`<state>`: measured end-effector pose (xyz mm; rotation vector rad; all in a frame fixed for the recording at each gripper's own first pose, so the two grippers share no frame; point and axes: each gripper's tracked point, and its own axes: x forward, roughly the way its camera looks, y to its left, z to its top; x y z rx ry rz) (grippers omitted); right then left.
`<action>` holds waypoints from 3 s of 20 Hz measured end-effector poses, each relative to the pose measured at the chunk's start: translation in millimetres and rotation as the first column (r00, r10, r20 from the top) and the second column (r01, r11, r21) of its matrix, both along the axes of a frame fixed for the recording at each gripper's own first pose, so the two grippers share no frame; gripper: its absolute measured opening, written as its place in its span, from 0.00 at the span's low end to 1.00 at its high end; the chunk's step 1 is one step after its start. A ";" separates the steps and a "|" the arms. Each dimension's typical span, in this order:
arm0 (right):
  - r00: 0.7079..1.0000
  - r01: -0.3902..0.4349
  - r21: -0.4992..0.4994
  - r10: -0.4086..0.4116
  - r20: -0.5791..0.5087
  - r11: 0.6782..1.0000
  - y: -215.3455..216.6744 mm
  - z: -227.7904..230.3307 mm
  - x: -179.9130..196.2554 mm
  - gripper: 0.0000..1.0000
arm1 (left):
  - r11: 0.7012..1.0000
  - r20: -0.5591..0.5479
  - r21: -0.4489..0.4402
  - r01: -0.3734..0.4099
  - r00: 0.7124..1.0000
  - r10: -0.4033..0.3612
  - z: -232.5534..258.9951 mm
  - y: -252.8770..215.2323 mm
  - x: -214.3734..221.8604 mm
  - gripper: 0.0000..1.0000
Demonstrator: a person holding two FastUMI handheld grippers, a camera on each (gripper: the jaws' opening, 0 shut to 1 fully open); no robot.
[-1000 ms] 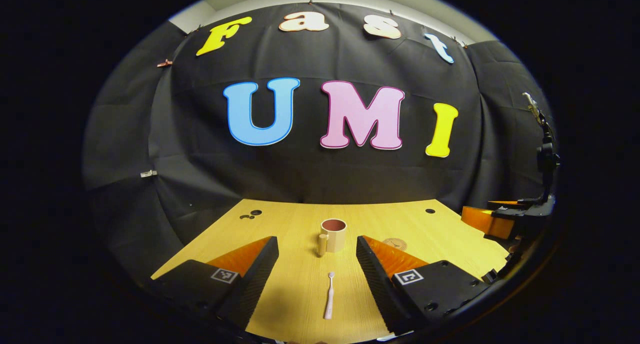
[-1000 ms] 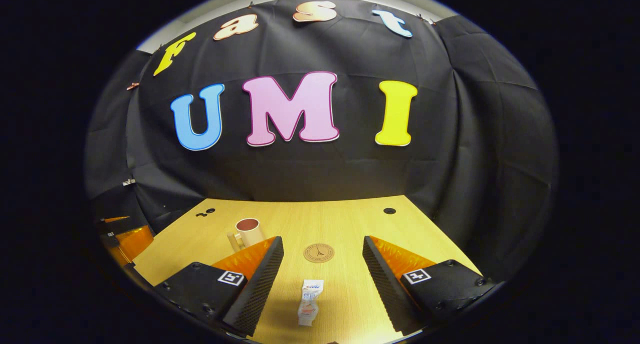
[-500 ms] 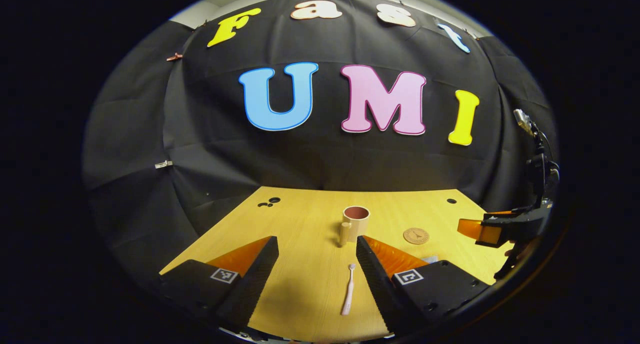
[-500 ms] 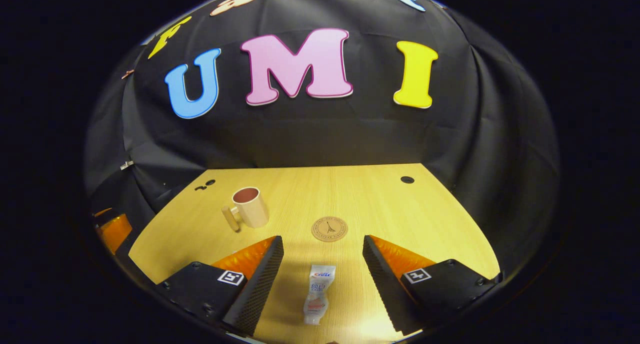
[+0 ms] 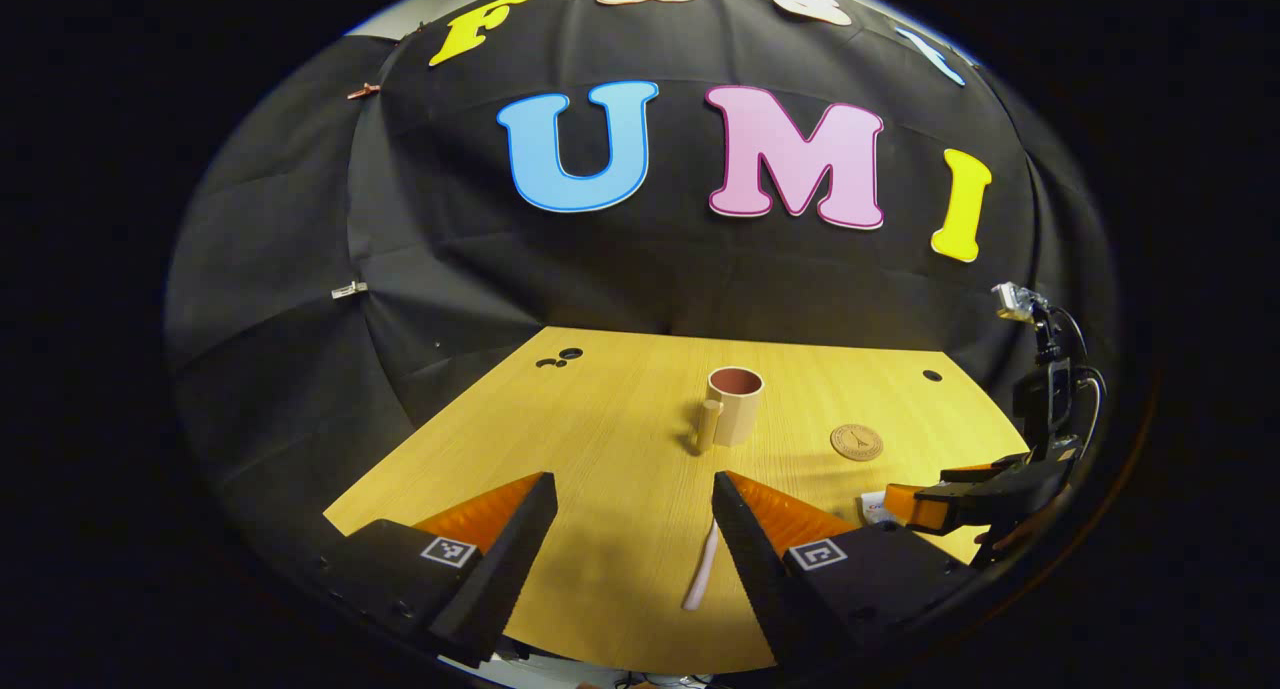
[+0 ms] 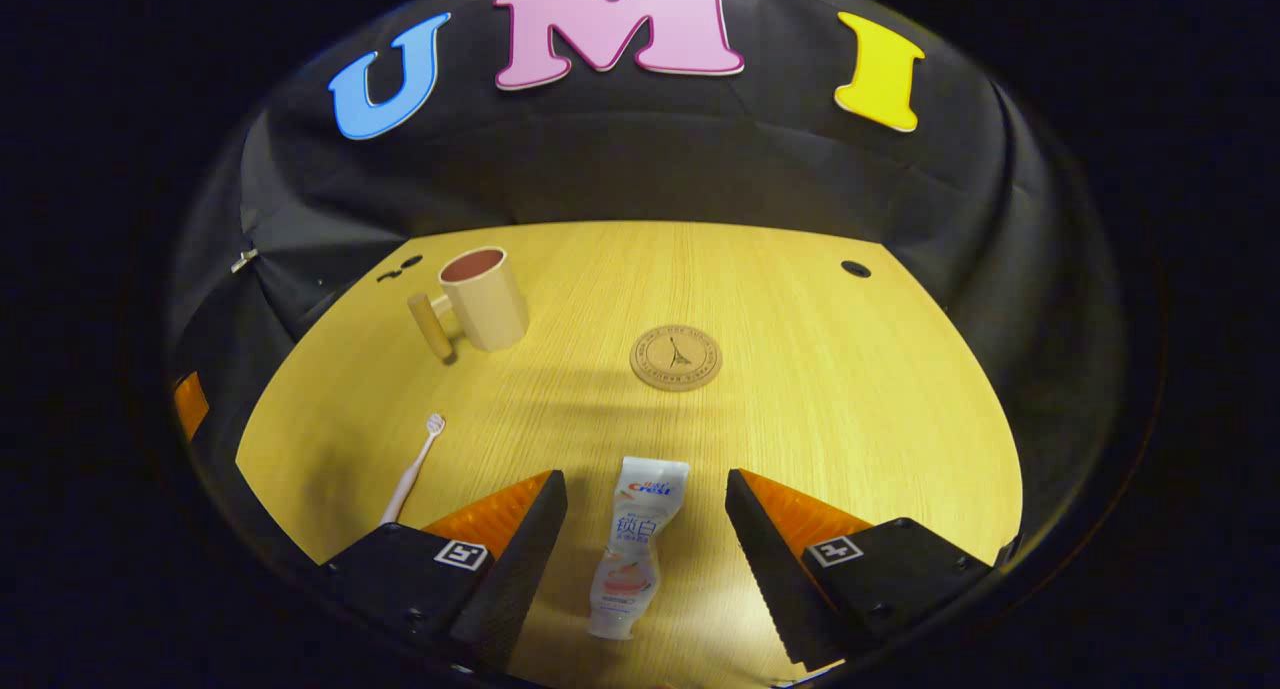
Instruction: Put the toothbrush and toothpaste on the desktop into the cup, then pick up the cup and place it on the coaster on the desktop.
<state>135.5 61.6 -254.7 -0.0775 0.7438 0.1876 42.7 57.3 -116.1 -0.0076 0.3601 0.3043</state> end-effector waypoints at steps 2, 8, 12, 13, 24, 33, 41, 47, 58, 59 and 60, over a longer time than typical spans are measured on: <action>0.999 -0.006 -0.010 0.006 -0.032 1.000 -0.7 -13.3 -0.7 0.98 | 1.000 -0.019 0.006 -0.002 1.000 0.002 -5.7 -2.7 -1.3 0.98; 0.990 0.011 -0.039 -0.017 -0.138 0.999 -8.4 -55.2 -3.4 0.98 | 0.999 -0.059 0.036 0.022 0.998 -0.020 -15.8 -9.2 7.8 0.97; 0.981 0.025 -0.042 -0.032 -0.193 0.999 -8.7 -68.1 -9.8 0.98 | 0.999 -0.064 0.031 0.025 0.998 -0.023 -17.3 -13.9 11.2 0.97; 0.983 0.024 -0.040 -0.031 -0.183 0.999 -7.5 -68.9 -4.8 0.99 | 0.999 -0.067 0.029 0.028 0.997 -0.026 -17.6 -16.3 12.4 0.97; 0.969 -0.034 -0.075 0.014 -0.245 0.997 -4.2 -71.6 -4.5 0.43 | 0.995 -0.086 0.074 0.069 0.994 -0.063 -28.8 -27.3 6.3 0.97; 0.925 -0.092 0.037 0.099 -0.366 0.995 0.1 -69.5 -11.0 0.32 | 0.996 -0.100 0.066 0.055 0.994 -0.049 -42.1 -27.2 8.8 0.97; 0.946 -0.085 0.101 0.112 -0.305 0.991 -10.2 -36.4 -2.4 0.31 | 0.988 -0.219 -0.043 0.151 0.963 -0.157 -96.3 -26.9 46.4 0.97; 0.961 -0.066 0.110 0.093 -0.262 0.992 -25.9 -17.2 3.6 0.32 | 0.983 -0.355 -0.152 0.106 0.922 -0.154 -151.7 -20.0 71.2 0.97; 0.979 -0.081 0.151 0.106 -0.172 0.985 -30.6 15.5 19.6 0.31 | 0.975 -0.535 -0.158 0.158 0.816 -0.218 -199.6 -38.4 79.7 0.90; 0.980 -0.088 0.152 0.113 -0.161 0.984 -31.0 19.0 22.2 0.31 | 0.973 -0.548 -0.174 0.153 0.806 -0.225 -203.6 -40.8 76.0 0.88; 0.982 -0.096 0.152 0.118 -0.148 0.984 -31.6 22.0 25.1 0.31 | 0.973 -0.532 -0.171 0.153 0.817 -0.222 -202.2 -41.7 80.2 0.87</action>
